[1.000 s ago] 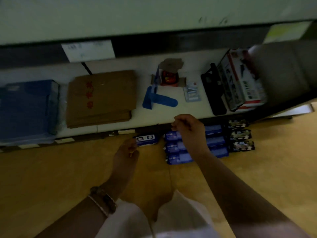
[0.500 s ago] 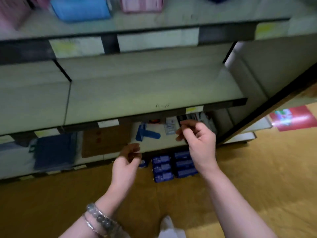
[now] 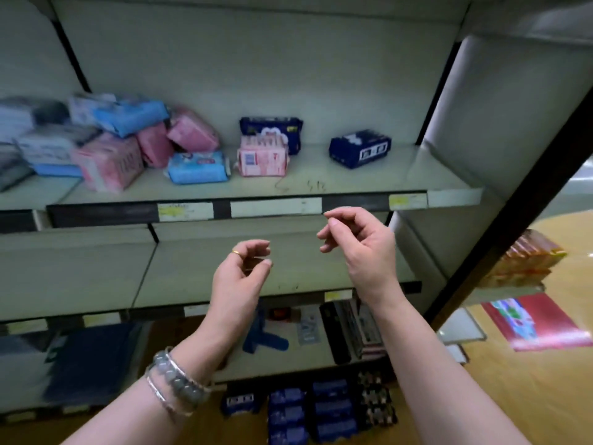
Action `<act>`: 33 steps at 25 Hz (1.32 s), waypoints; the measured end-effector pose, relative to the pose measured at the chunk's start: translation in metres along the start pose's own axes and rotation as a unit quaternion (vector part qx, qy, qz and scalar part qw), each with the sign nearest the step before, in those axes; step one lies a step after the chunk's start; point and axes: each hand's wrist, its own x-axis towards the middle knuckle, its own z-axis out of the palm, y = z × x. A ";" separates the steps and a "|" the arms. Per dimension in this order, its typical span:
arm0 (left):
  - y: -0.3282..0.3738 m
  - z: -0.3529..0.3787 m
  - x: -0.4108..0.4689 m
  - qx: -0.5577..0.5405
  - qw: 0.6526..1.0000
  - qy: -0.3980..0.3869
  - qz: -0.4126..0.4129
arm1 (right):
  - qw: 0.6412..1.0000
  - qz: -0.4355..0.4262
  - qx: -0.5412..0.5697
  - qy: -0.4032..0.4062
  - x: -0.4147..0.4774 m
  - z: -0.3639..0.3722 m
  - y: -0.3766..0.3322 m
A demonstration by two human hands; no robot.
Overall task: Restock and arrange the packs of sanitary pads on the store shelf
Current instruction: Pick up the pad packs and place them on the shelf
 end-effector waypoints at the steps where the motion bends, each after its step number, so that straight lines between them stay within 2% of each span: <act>1: 0.010 -0.001 0.005 -0.012 1.000 0.006 0.016 | 1.000 -0.010 0.001 -0.009 0.006 0.002 -0.007; 9: 0.044 -0.002 0.057 -0.057 0.995 0.005 0.081 | 0.999 -0.023 -0.028 -0.039 0.052 0.023 -0.012; 17: 0.050 -0.006 0.165 -0.078 0.993 0.020 0.086 | 0.995 0.026 -0.093 -0.034 0.152 0.063 0.017; 21: 0.046 -0.007 0.215 -0.051 0.994 -0.010 0.092 | 0.988 0.016 -0.144 -0.048 0.197 0.077 0.039; 24: 0.036 -0.003 0.244 -0.052 0.996 -0.005 0.075 | 0.983 0.040 -0.175 -0.036 0.230 0.080 0.062; 29: 0.036 0.000 0.267 -0.068 0.996 0.009 0.052 | 0.924 0.044 -0.372 -0.073 0.302 0.078 0.104; 33: 0.046 0.004 0.283 -0.069 0.996 0.035 0.038 | 0.842 0.029 -0.509 -0.177 0.364 0.085 0.137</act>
